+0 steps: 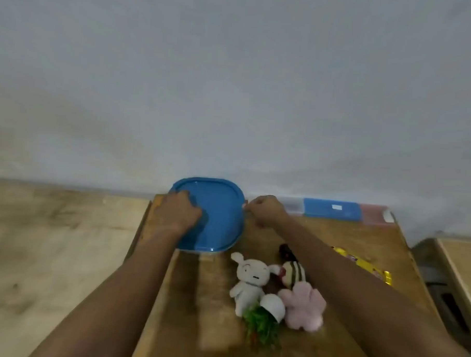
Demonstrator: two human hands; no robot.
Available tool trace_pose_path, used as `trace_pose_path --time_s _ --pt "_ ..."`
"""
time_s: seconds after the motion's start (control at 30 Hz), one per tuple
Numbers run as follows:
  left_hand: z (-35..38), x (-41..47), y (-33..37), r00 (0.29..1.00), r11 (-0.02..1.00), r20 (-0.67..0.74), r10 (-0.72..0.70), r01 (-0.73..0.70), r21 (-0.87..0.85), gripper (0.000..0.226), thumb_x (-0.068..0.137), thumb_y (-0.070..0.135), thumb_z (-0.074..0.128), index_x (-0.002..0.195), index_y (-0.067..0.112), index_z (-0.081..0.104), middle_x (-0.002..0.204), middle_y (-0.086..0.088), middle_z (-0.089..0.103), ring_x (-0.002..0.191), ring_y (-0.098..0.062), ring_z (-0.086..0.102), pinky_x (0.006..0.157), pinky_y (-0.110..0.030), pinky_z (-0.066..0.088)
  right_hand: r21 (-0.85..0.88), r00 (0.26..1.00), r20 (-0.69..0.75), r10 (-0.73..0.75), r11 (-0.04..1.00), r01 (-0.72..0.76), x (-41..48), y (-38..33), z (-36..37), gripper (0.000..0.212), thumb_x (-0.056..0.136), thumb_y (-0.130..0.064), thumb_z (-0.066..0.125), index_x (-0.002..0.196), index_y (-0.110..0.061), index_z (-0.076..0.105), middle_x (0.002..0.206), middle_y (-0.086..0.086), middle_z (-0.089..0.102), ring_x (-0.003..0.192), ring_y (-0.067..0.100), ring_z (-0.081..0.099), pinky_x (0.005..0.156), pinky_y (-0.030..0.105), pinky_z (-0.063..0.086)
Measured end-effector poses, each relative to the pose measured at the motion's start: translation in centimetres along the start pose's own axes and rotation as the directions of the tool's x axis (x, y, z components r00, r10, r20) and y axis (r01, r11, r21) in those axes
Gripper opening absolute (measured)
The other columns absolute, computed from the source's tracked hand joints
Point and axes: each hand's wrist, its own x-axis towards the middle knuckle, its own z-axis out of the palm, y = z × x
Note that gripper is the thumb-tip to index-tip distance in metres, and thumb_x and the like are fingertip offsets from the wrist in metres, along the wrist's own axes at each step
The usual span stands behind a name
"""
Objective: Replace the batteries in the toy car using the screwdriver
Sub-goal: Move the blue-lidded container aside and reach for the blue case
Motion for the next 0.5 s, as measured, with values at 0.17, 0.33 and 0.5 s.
trace_pose_path --time_s 0.17,0.33,0.5 --pt "1.3 2.7 -5.7 0.974 0.967 -0.049 -0.222 0.213 -0.143 0.047 0.082 0.041 0.06 0.113 0.006 0.06 0.115 -0.017 0.058 0.109 -0.041 0.057 0.086 -0.047 0.052 0.051 0.995 -0.059 0.081 0.996 -0.078 2.1 1.2 5.1 0.033 0.094 -0.036 0.061 0.114 -0.009 0.058 0.097 0.003 0.066 0.079 0.014 0.062 0.053 0.021 0.044" --pt "0.8 4.8 -7.0 0.97 0.945 -0.054 -0.236 0.216 -0.247 0.029 0.081 0.033 0.072 0.07 0.009 0.06 0.07 -0.002 0.063 0.066 -0.023 0.057 0.06 -0.027 0.038 0.016 0.954 -0.298 0.019 1.0 -0.015 2.5 1.7 7.3 0.02 0.09 -0.032 0.067 0.098 -0.013 0.071 0.08 -0.002 0.068 0.079 0.018 0.067 0.053 0.022 0.044" --pt "0.8 6.0 -7.7 0.966 0.918 -0.041 -0.257 0.23 -0.322 0.027 0.078 0.036 0.081 0.09 0.015 0.069 0.077 0.003 0.062 0.078 -0.021 0.058 0.072 -0.031 0.041 -0.113 0.922 -0.387 -0.023 0.993 -0.022 2.8 1.9 7.5 0.028 0.085 -0.041 0.071 0.094 -0.015 0.078 0.079 0.0 0.074 0.076 0.02 0.069 0.063 0.03 0.054"
